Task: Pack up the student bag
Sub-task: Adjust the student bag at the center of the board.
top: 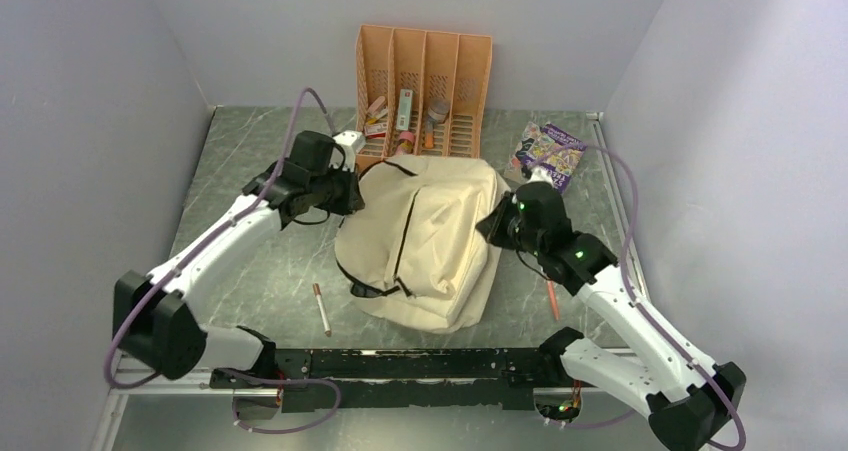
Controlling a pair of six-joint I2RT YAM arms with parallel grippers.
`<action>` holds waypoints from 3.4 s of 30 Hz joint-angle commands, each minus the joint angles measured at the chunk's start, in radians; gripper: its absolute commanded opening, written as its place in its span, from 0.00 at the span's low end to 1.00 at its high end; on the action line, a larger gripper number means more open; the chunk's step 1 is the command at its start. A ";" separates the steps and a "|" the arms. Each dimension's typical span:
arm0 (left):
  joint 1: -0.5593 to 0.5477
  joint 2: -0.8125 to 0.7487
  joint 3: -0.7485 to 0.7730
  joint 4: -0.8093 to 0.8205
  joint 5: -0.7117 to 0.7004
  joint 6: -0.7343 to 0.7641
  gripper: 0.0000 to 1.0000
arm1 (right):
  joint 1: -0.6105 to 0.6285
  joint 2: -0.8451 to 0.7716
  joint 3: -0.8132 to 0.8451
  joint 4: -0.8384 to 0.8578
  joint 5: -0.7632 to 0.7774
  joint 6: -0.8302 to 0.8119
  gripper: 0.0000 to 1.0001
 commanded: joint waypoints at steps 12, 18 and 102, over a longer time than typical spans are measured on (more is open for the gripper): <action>-0.190 -0.260 0.102 -0.084 0.142 -0.097 0.05 | 0.001 0.345 0.638 -0.045 0.032 -0.517 0.00; -0.211 -0.316 0.121 -0.094 0.098 -0.166 0.05 | 0.001 0.450 0.785 -0.064 -0.055 -0.551 0.00; -0.688 0.021 -0.195 0.314 -0.247 -0.469 0.78 | -0.100 0.432 0.266 0.202 -0.335 -0.257 0.69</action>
